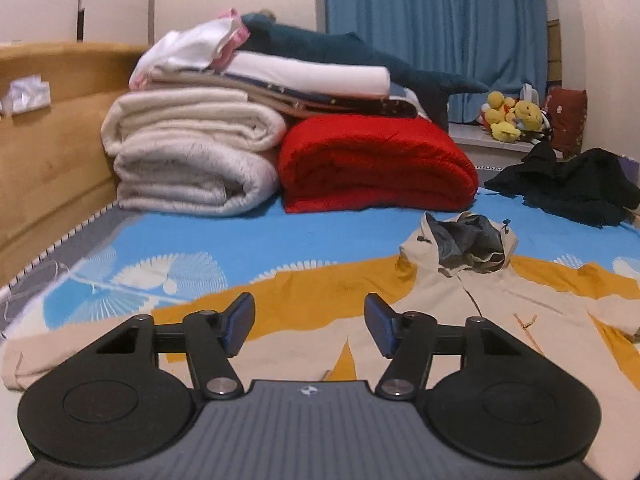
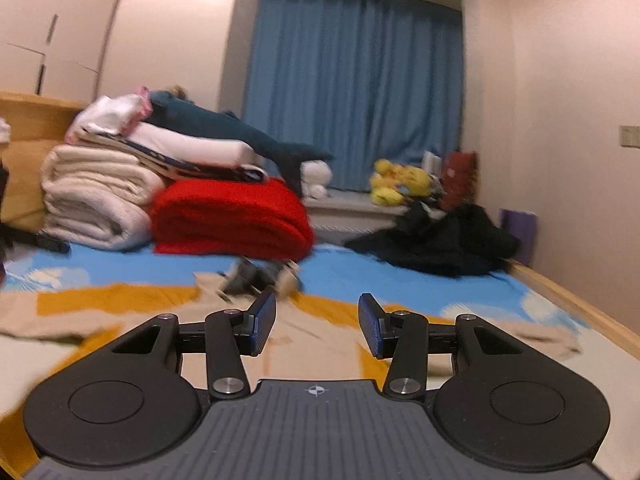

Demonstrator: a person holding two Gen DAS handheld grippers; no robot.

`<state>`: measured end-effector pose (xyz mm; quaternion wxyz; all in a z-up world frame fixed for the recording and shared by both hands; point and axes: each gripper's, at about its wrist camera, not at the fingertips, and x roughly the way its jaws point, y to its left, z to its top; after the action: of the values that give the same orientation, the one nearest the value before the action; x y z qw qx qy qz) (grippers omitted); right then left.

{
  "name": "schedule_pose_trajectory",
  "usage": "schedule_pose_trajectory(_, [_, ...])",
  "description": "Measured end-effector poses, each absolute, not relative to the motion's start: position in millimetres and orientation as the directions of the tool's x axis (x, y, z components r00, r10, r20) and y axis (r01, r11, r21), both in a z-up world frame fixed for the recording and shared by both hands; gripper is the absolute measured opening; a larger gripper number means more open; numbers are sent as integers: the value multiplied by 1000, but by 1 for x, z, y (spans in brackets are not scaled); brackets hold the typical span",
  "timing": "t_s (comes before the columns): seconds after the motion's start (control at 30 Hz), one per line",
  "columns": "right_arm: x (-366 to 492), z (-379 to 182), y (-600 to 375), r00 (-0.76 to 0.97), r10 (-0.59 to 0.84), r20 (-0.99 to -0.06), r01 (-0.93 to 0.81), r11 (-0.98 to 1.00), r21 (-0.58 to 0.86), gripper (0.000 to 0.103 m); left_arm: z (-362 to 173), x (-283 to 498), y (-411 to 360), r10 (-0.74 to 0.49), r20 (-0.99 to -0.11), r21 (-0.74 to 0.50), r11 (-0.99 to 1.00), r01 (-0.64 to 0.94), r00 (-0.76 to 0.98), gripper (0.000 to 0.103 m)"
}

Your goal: Fold large clothes

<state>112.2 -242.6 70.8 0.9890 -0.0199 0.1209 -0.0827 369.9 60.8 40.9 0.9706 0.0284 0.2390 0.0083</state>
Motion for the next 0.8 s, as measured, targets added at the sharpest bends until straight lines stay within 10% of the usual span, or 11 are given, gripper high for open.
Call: schedule_pose_trajectory(0.8, [276, 56, -207, 954, 145, -263, -102, 980, 170, 48, -17, 412, 165, 65, -626, -88, 984, -153, 777, 54])
